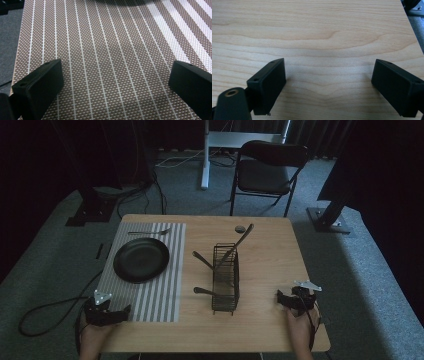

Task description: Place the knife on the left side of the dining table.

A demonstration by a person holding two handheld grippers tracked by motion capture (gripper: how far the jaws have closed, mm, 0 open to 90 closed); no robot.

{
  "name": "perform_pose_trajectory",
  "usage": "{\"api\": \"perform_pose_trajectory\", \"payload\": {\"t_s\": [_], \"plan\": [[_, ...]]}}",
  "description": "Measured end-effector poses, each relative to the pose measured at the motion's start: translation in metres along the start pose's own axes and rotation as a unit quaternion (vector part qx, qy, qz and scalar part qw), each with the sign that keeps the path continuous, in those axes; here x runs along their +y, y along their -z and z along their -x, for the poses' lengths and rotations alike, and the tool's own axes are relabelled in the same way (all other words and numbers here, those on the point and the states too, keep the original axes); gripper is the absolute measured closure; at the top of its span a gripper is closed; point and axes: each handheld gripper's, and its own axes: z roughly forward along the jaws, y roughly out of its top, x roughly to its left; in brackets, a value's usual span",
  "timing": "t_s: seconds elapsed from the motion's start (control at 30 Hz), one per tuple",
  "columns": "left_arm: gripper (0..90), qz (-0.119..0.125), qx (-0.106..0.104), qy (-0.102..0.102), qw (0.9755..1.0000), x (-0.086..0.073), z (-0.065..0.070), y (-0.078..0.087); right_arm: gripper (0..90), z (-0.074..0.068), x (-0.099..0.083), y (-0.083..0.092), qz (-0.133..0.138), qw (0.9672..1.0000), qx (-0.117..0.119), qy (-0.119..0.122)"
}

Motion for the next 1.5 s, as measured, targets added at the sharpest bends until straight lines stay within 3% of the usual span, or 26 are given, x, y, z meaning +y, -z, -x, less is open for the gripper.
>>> {"api": "perform_pose_trajectory", "payload": {"t_s": [0.87, 1.13, 1.4, 1.5], "plan": [[0.4, -0.001, 0.001, 0.001, 1.0000, 0.000, 0.000, 0.000, 11.3, 0.000, 0.000, 0.000, 0.000, 1.0000, 0.000, -0.001], [1.1, -0.015, -0.012, -0.013, 0.9997, 0.001, 0.004, 0.004, 11.3, 0.000, 0.000, 0.000, 0.000, 1.0000, -0.001, -0.001], [2.2, -0.011, -0.018, -0.032, 0.9993, 0.006, 0.013, 0.011, 11.3, 0.000, 0.000, 0.000, 0.000, 1.0000, 0.000, -0.001], [2.3, -0.010, -0.032, -0.035, 0.9988, 0.008, 0.017, 0.013, 11.2, 0.000, 0.000, 0.000, 0.000, 1.0000, -0.001, -0.001]]}}
